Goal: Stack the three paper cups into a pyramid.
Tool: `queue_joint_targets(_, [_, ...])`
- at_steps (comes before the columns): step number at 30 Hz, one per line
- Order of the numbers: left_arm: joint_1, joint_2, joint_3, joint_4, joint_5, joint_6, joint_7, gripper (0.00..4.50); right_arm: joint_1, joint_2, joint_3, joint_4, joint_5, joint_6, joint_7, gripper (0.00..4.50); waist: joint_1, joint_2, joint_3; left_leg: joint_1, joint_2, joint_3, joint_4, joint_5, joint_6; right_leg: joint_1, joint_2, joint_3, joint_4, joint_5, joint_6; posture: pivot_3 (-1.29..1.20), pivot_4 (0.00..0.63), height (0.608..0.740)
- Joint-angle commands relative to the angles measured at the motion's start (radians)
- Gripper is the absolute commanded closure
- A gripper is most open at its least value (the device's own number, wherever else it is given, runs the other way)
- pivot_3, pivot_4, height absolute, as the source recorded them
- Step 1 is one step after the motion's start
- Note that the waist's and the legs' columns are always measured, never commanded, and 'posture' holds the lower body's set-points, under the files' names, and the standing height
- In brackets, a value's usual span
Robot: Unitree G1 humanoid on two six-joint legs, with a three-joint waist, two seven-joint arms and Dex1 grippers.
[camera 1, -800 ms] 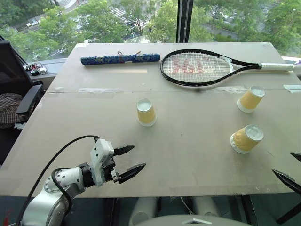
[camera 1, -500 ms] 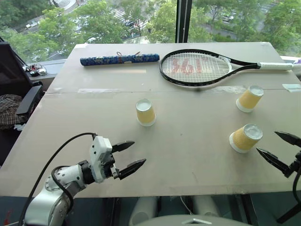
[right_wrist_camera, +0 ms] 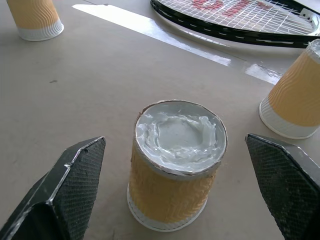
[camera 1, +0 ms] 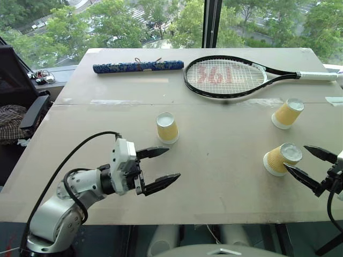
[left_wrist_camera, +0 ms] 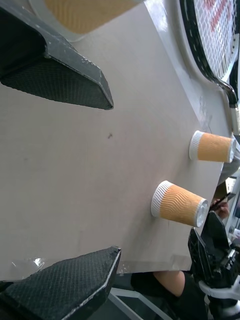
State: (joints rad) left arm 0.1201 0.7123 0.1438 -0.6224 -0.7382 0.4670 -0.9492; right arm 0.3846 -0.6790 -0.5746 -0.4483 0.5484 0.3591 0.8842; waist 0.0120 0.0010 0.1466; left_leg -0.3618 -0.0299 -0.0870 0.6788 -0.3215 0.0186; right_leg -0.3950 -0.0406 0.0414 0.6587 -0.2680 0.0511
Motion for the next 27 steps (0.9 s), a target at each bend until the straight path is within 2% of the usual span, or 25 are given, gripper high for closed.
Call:
queue_joint_targets(1, [-0.021,0.019,-0.01,-0.046,-0.019,0.008,-0.006,0.0,-0.027,-0.012,0.034,0.023,-0.027,-0.019,-0.011,0.07,-0.002,0.0,0.0,0.0,0.0,0.0,0.0,0.0,0.0,0.0,0.0,0.0,0.0,0.0,0.0,0.0,0.15,0.74])
queue_joint_targets(6, [-0.006,0.022,-0.008,-0.04,-0.008,-0.006,-0.023,0.0,-0.083,-0.013,0.077,0.066,-0.031,0.007,-0.029,0.07,-0.002,0.0,0.0,0.0,0.0,0.0,0.0,0.002,-0.003,0.0,0.001,0.0,0.0,0.0,0.0,0.0,0.15,0.74])
queue_joint_targets(9, [0.016,0.022,-0.005,-0.038,0.002,-0.02,-0.033,0.0,-0.113,-0.008,0.102,0.074,-0.02,0.012,-0.023,0.84,-0.002,0.001,0.001,0.0,0.0,0.001,0.0,0.002,-0.003,0.0,0.001,0.001,0.0,0.0,0.0,0.0,0.15,0.74])
queue_joint_targets(11, [0.03,0.022,-0.003,-0.038,0.008,-0.026,-0.037,0.0,-0.119,-0.008,0.111,0.07,-0.023,0.005,-0.023,1.62,-0.001,0.001,0.001,0.0,0.0,0.0,0.0,0.002,-0.003,0.0,0.001,0.001,0.0,0.0,0.0,0.0,0.15,0.74])
queue_joint_targets(12, [0.038,0.021,-0.002,-0.036,0.013,-0.031,-0.039,0.0,-0.123,-0.006,0.114,0.069,-0.026,0.002,-0.027,2.22,0.0,0.001,0.001,0.0,0.0,0.0,0.0,0.002,-0.003,0.0,0.001,0.001,0.0,0.0,0.0,0.0,0.15,0.74])
queue_joint_targets(14, [0.059,0.005,-0.001,-0.025,0.057,-0.075,-0.029,0.0,-0.133,-0.01,0.122,0.061,-0.023,0.002,-0.025,2.59,-0.001,0.001,0.001,0.0,0.0,0.0,0.0,0.002,-0.003,0.0,0.001,0.0,0.0,0.0,0.0,0.0,0.15,0.74])
queue_joint_targets(18, [0.092,-0.062,0.034,0.023,0.065,-0.125,0.018,0.0,-0.204,-0.016,0.181,0.023,-0.015,0.021,-0.034,2.61,-0.004,0.001,0.001,0.0,0.0,0.001,0.0,0.002,-0.003,0.0,0.001,0.001,0.0,0.0,0.0,0.0,0.15,0.74])
queue_joint_targets(20, [0.113,-0.048,0.047,0.048,0.063,-0.134,-0.023,0.0,-0.276,-0.012,0.254,-0.003,-0.024,0.041,-0.049,2.61,-0.016,0.001,0.001,0.001,0.0,0.001,0.0,0.002,-0.003,0.0,0.001,0.001,0.0,0.0,0.0,0.0,0.15,0.74])
queue_joint_targets(27, [0.184,-0.034,0.101,0.04,0.027,-0.133,-0.055,0.0,-0.646,0.066,0.561,0.073,-0.157,0.134,-0.16,2.61,-0.03,0.001,0.003,0.0,0.0,0.001,0.0,0.002,-0.004,-0.002,0.001,0.001,0.001,0.0,0.0,0.0,0.15,0.74])
